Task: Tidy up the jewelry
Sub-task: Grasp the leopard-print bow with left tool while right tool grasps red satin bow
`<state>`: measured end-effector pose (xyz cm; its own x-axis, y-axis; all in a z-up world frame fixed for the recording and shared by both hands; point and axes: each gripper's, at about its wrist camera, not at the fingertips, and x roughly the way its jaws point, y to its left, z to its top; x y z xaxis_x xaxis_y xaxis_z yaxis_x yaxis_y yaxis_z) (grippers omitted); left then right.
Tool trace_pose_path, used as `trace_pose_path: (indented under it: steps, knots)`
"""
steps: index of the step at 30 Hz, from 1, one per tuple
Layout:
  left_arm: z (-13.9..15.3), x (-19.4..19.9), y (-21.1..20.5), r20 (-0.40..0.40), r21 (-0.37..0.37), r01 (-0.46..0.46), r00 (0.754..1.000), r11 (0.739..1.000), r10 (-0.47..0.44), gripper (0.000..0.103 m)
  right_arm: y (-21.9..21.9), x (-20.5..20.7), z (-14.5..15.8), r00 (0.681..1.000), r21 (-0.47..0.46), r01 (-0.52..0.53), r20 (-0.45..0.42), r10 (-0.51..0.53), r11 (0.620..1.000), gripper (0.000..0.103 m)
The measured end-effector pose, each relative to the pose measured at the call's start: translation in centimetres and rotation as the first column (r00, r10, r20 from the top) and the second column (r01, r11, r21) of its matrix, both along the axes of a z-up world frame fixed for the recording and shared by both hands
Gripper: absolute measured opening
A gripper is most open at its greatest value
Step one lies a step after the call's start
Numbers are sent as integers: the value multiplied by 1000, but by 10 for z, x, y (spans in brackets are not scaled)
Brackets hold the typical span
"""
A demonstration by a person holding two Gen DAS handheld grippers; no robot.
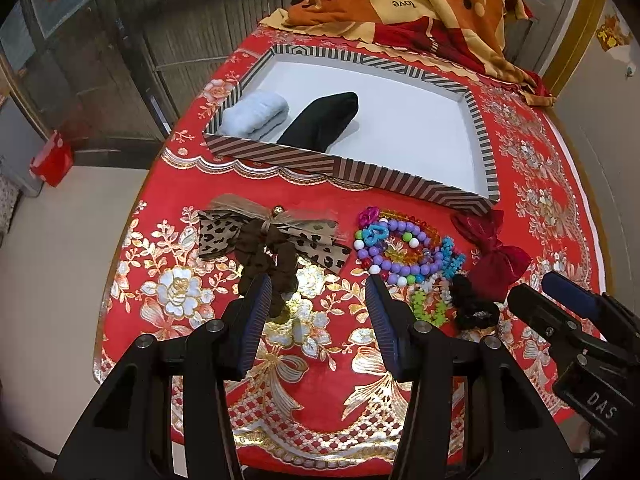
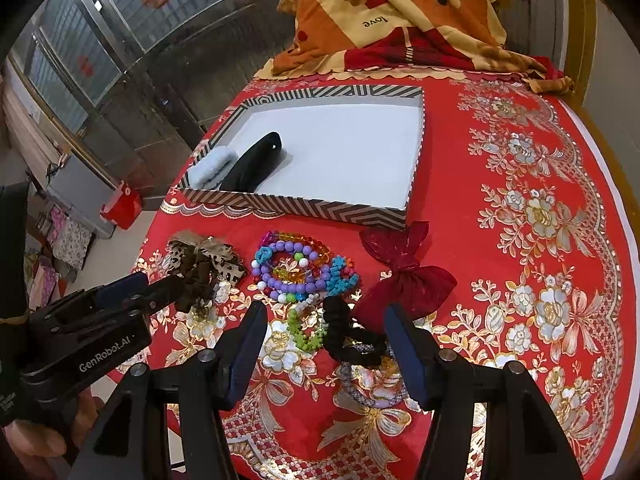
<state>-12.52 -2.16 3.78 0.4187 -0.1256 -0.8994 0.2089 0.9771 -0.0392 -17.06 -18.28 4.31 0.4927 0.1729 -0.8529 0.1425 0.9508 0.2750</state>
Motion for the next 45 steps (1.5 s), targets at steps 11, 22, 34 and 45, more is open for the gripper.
trace_pose_path:
  steps: [11, 22, 34, 45]
  knots:
    - [-10, 27, 66, -73, -81, -106, 992, 991, 100, 49, -57, 6, -21, 993, -13, 108, -39, -108, 994, 59]
    - [-29, 44, 83, -160, -133, -104, 984, 986, 83, 58, -51, 32, -37, 995, -10, 56, -78, -57, 998, 59]
    - [-55, 74, 56, -228, -61, -61, 973, 996, 45, 61, -59, 51, -53, 992, -36, 47, -117, -51, 998, 59]
    - [-74, 86, 41, -222, 3, -54, 973, 999, 53, 61, -43, 68, -76, 984, -122, -32, -177, 10, 992, 44]
